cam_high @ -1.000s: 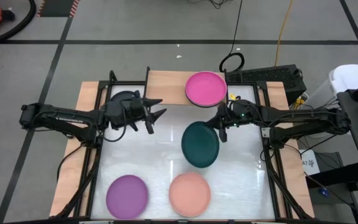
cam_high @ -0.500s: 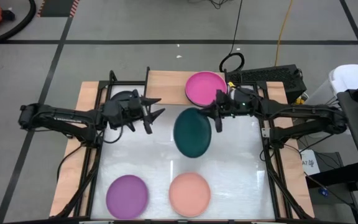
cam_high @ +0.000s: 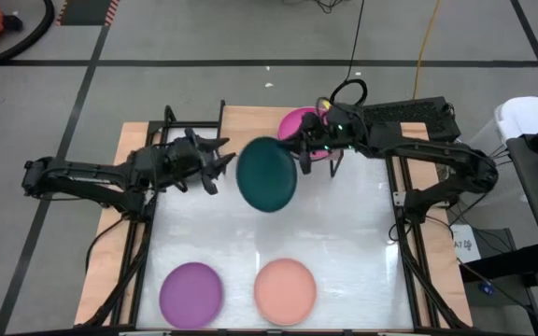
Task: Place and stack plates onto a shelf
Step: Put the dark green plate on the shelf
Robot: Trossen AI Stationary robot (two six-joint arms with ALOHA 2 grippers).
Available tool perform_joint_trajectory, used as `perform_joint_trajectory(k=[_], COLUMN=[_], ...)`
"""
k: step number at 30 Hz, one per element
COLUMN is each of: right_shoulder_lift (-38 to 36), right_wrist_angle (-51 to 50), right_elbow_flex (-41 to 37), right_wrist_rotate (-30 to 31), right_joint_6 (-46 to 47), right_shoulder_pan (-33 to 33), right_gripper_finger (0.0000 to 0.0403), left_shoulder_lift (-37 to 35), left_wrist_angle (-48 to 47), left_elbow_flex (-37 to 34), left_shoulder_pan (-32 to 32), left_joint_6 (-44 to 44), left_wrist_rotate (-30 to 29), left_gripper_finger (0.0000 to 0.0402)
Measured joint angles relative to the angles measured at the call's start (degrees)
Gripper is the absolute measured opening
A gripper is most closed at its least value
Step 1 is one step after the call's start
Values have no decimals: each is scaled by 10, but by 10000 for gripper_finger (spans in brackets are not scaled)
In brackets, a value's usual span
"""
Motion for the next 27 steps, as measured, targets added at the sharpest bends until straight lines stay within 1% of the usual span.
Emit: perform_joint_trajectory(k=[4,6,8,11,14,17,21,27], right_shoulder_lift=[41,54,65,75,75,72,71,71], right_wrist_angle=[-49,-64,-68,-59,-54,-28,19,-3], right_elbow_flex=[57,79,96,100,100,100,100,131], right_wrist_rotate=[-14,-16,-20,-19,-3,1,-18,-38], right_joint_6=[-17,-25,-30,-26,-23,-11,10,18], right_shoulder_pan=[-18,-26,-36,-49,-63,-75,-89,-120], right_gripper_finger=[0,0,0,0,0,0,0,0], left_shoulder_lift=[22,19,4,-33,-65,-70,-66,-63], left_wrist_angle=[-3,-6,-26,-77,-120,-112,-45,-27], left_elbow_flex=[0,0,0,0,0,-14,-38,-44], left_shoulder_pan=[-4,-4,-4,-5,-6,-6,4,15], left_joint_6=[3,16,26,26,26,28,29,30], left_wrist_rotate=[-2,-5,-7,-5,1,1,2,1], left_gripper_finger=[223,223,223,223,223,223,223,223])
